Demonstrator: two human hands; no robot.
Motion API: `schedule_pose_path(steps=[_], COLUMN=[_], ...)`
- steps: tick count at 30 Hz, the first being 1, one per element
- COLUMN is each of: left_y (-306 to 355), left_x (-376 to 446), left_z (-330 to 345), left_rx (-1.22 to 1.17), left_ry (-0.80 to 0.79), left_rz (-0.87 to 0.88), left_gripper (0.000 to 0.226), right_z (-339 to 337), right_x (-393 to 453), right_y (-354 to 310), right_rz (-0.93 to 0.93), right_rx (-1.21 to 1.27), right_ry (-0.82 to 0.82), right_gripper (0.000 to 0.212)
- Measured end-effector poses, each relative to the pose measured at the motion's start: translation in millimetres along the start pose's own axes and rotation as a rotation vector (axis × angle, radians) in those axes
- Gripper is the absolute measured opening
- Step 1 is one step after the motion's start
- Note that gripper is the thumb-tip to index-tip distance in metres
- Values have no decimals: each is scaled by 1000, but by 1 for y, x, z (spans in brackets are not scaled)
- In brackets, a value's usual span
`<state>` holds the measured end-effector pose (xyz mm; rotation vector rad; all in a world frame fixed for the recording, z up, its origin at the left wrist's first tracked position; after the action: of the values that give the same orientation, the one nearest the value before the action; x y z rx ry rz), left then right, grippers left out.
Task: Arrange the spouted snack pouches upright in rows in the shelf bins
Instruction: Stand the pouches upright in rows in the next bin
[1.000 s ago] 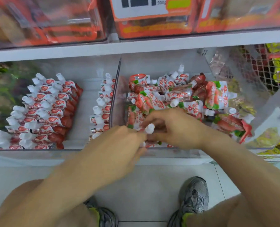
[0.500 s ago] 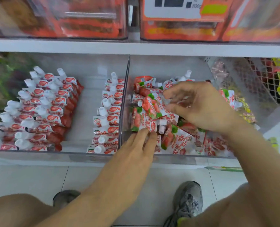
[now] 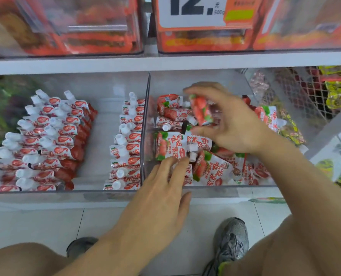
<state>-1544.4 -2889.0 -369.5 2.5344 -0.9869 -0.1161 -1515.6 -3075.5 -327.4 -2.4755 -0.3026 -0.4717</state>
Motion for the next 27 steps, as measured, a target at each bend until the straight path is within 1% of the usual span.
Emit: schedule_pose_path(steps=[2, 3, 4, 5, 6, 7, 8, 10, 11, 12, 13, 14, 15, 17, 19, 22, 24, 27], left_y=[1, 1, 1, 1, 1, 0, 0, -2, -2, -3, -3, -3, -3, -2, -3, -3, -4, -4], left_x=[-1, 0, 0, 0, -1, -1, -2, -5, -6, -6, -6, -6, -6, -5, -5, -5, -4, -7], left_z=[0, -1, -1, -2, -2, -2, -2, -1, 0, 0, 1, 1, 1, 1, 2, 2, 1, 2], left_rx=[14, 19, 23, 27, 32, 38, 47, 60, 62, 69, 78, 89, 95, 98, 96, 84, 87, 74], left_ry=[-10, -11, -9, -7, -8, -10, -10, -12, -18, -23, -26, -24, -22, -26, -33, -30, -27, -46], left_rz=[4, 4, 4, 4, 1, -3, -7, -16, -22, -25, -27, -28, -30, -34, -41, -38, -41, -39], left_gripper=[58, 57, 56, 55, 54, 53, 52, 51, 51, 51, 51, 50, 49, 48, 48, 46, 45, 45], right_z=[-19, -24, -24, -20, -15, -12, -10, -5, 2, 13, 26, 40, 52, 67, 77, 75, 67, 55], right_x=[-11, -16, -20, -24, -27, -28, -25, -13, -7, -1, 4, 7, 8, 9, 11, 11, 11, 8], right_y=[3, 8, 15, 24, 30, 31, 27, 8, -2, -8, -10, -8, -6, -5, -9, -7, -4, -8], right_rz=[0, 21, 60, 116, 163, 172, 128, -19, -58, -66, -41, 7, 49, 90, 97, 150, 146, 53], right_rx=[-80, -133, -199, -263, -308, -334, -339, -295, -257, -225, -216, -242, -300, -421, -415, -277, -218, -125], right_ry=[121, 125, 69, -31, -124, -165, -141, -16, -2, -50, -145, -266, -371, -478, -510, -516, -484, -394], right_gripper=[73, 72, 71, 69, 63, 56, 49, 36, 29, 25, 25, 30, 40, 58, 61, 50, 49, 50])
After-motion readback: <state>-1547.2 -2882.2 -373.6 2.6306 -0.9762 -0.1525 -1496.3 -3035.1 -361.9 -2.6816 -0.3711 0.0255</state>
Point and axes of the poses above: each hand's wrist, its own x-axis towards the middle knuckle, its own z-axis out of the palm, y = z × x, the point moved 6 cm from there along x, towards the middle knuckle, and after that the axes turned 14 degrees about -z, right-handed, at the moved point
